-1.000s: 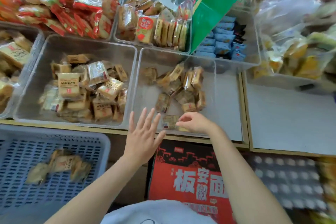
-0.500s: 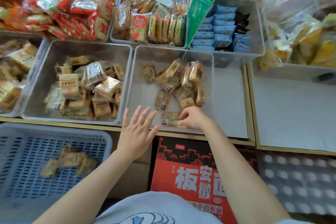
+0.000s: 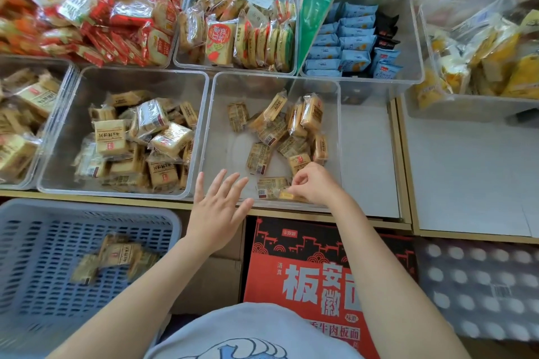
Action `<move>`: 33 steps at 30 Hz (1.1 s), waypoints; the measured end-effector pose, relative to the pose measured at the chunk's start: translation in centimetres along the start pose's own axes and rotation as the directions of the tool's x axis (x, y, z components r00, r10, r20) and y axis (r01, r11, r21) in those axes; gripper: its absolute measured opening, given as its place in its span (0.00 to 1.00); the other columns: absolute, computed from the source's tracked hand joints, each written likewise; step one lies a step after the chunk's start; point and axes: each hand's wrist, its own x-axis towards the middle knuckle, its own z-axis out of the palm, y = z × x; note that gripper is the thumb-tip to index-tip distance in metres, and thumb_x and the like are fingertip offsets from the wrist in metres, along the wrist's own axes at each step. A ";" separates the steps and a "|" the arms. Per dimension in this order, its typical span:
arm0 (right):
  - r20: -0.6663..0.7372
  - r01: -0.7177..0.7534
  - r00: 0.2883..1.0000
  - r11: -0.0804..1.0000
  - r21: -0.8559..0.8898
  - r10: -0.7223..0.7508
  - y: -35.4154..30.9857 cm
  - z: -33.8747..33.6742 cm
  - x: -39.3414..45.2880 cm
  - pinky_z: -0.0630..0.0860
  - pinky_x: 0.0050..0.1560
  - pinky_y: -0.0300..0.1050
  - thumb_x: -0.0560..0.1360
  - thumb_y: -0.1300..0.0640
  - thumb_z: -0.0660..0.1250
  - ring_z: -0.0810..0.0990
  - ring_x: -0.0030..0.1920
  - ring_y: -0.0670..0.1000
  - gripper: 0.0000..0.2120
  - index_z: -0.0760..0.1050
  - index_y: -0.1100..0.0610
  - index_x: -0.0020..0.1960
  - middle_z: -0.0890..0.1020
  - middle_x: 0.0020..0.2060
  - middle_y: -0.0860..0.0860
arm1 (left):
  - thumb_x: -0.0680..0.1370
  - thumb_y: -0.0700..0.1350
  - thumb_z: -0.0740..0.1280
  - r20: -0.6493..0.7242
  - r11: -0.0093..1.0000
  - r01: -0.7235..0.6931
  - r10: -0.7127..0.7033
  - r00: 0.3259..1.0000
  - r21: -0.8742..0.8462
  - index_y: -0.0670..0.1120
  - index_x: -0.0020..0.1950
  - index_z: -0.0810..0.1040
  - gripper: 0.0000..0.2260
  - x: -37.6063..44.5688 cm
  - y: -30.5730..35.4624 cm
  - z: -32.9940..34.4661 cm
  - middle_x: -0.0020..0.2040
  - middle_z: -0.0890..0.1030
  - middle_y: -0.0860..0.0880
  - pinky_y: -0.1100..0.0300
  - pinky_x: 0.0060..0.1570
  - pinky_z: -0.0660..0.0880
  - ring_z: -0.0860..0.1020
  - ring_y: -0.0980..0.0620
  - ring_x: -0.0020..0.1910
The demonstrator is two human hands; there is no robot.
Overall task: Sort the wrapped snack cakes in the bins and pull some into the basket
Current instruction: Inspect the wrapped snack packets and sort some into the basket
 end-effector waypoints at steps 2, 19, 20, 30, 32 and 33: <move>0.015 0.065 0.998 0.978 0.196 -0.069 -1.1 -0.5 -0.4 0.75 0.50 0.43 0.77 0.56 0.73 0.80 0.50 0.50 0.05 0.82 0.56 0.45 0.81 0.46 0.49 | 0.74 0.75 0.28 0.038 0.992 0.018 -0.014 0.999 -0.129 0.52 0.81 0.64 0.48 0.4 -0.1 -1.3 0.80 0.66 0.53 0.51 0.75 0.25 0.54 0.54 0.82; 0.094 -0.056 0.995 0.983 0.174 0.040 -2.8 3.3 5.2 0.73 0.55 0.44 0.73 0.47 0.77 0.76 0.59 0.49 0.28 0.69 0.55 0.67 0.76 0.59 0.47 | 0.73 0.53 0.78 -0.272 0.985 -0.045 -0.002 0.962 -0.167 0.42 0.53 0.83 0.17 4.7 -4.3 -1.8 0.73 0.73 0.38 0.36 0.76 0.59 0.65 0.36 0.77; 0.115 -0.073 0.992 0.990 0.116 0.060 -2.6 3.6 5.7 0.74 0.57 0.46 0.72 0.46 0.78 0.75 0.59 0.50 0.30 0.68 0.55 0.67 0.75 0.61 0.49 | 0.74 0.53 0.77 -0.273 0.985 -0.034 -0.014 0.962 -0.171 0.42 0.53 0.82 0.17 4.7 -4.3 -1.7 0.73 0.73 0.39 0.36 0.75 0.61 0.64 0.37 0.78; 0.151 -0.041 0.986 0.976 -0.213 0.074 -3.2 5.1 7.3 0.76 0.58 0.44 0.70 0.50 0.80 0.79 0.60 0.53 0.30 0.76 0.57 0.69 0.79 0.62 0.53 | 0.76 0.56 0.71 -0.270 0.977 0.008 -0.066 0.960 -0.213 0.42 0.52 0.80 0.17 4.9 -4.1 -1.6 0.72 0.74 0.41 0.38 0.71 0.67 0.63 0.39 0.78; 0.149 -0.028 0.987 0.967 -0.254 0.068 -3.4 5.0 7.0 0.76 0.56 0.45 0.70 0.51 0.80 0.80 0.58 0.54 0.27 0.79 0.58 0.65 0.81 0.60 0.54 | 0.76 0.55 0.73 -0.265 0.978 0.019 -0.075 0.961 -0.208 0.42 0.54 0.80 0.17 4.9 -4.1 -1.6 0.72 0.74 0.41 0.38 0.70 0.67 0.63 0.39 0.79; 0.143 -0.029 0.987 0.969 -0.247 0.066 -3.5 4.9 6.9 0.78 0.55 0.47 0.70 0.50 0.80 0.81 0.57 0.56 0.25 0.81 0.60 0.62 0.82 0.58 0.55 | 0.76 0.55 0.73 -0.264 0.978 0.021 -0.076 0.962 -0.207 0.42 0.54 0.80 0.17 5.0 -4.1 -1.6 0.72 0.75 0.42 0.38 0.70 0.67 0.63 0.39 0.79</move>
